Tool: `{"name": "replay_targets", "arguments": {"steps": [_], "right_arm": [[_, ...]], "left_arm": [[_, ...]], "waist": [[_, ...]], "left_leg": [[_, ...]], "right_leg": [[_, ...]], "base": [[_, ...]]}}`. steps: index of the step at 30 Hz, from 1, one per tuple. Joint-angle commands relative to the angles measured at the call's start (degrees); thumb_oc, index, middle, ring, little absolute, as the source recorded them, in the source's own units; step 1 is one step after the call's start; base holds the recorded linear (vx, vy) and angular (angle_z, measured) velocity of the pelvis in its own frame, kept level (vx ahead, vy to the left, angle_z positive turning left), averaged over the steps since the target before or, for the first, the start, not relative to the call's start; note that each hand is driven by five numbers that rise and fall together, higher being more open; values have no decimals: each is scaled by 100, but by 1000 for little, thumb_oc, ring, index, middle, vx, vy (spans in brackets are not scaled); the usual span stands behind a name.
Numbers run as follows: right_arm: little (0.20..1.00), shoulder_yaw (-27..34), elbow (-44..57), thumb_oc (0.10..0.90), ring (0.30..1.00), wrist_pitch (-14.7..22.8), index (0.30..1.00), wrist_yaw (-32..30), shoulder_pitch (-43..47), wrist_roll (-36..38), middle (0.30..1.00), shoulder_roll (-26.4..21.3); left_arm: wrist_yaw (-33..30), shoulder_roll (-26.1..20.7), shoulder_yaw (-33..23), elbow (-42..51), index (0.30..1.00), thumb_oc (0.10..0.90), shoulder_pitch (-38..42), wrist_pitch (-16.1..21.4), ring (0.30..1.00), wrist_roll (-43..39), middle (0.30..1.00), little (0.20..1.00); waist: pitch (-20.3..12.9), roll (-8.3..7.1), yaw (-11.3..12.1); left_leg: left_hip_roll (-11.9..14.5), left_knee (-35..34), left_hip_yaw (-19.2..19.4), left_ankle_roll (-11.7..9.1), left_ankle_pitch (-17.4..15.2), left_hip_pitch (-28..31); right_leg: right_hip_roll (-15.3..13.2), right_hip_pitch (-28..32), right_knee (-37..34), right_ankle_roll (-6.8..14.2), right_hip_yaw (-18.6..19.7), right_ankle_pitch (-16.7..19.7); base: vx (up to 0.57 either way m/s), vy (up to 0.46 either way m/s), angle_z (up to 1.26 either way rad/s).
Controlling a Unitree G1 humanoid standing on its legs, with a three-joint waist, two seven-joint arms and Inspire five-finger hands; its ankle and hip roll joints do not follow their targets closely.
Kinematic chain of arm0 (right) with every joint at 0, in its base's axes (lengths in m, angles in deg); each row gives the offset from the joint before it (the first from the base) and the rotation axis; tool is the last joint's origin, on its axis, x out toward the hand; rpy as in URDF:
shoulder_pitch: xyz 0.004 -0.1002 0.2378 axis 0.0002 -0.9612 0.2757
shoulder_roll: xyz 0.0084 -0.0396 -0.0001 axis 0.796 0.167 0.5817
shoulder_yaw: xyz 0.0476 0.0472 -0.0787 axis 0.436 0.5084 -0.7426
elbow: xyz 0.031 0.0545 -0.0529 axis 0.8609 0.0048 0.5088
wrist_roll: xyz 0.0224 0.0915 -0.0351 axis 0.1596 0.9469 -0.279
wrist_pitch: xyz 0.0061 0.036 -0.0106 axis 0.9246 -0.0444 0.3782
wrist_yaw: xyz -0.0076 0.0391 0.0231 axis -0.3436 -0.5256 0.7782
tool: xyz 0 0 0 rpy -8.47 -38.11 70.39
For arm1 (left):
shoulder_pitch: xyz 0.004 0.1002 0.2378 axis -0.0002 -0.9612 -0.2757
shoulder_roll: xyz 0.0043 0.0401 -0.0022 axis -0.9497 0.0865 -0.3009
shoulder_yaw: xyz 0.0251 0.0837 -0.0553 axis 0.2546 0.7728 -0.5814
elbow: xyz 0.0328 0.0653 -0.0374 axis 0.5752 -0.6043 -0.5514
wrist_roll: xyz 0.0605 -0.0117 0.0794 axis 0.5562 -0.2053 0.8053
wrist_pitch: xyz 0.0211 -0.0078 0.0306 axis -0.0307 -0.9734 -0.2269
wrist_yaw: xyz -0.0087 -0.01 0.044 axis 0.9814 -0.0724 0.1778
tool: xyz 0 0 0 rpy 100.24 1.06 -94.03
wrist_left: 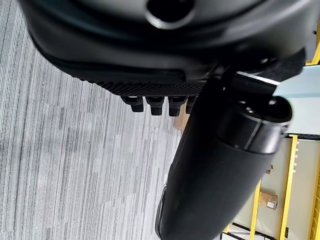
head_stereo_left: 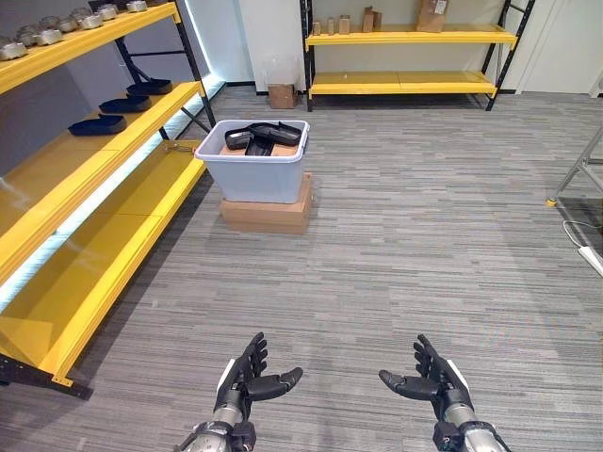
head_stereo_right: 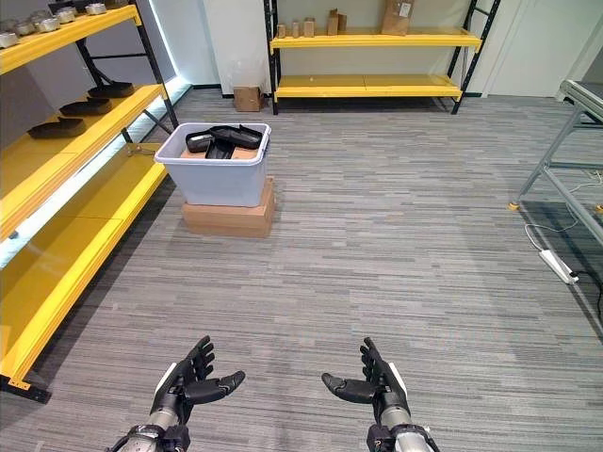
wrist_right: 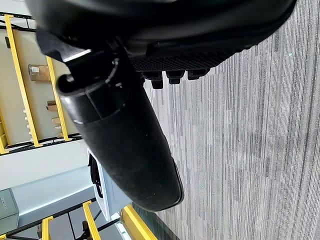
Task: Move parts from the plastic box to the shelf.
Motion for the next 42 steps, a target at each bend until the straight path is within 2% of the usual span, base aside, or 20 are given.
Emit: {"name": "replay_targets", "arguments": {"steps": [1,42], "right_arm": [[1000,17,257,900,1000,530,1000,42,393,-103,1000,-127],[1000,-134,273,900,1000,476,1000,100,382,64,1000,-133]], "left_arm": [[-37,-248,-292,198,1000,900,372,538,1000,203,1000,1000],[-114,-269,-293,331,1000,900,397,527,1000,291,1000,1000]], "waist": [[-242,-290,-3],[-205,-296,-1]], "left_leg": [[325,55,-15,-345,-139,-87],[366,24,-39,-373,-129,-65]], "right_leg": [[-475,5,80,475,6,-283],[-435,48,45,448,10,-300]], "base": [[0,0,0],[0,0,0]]}}
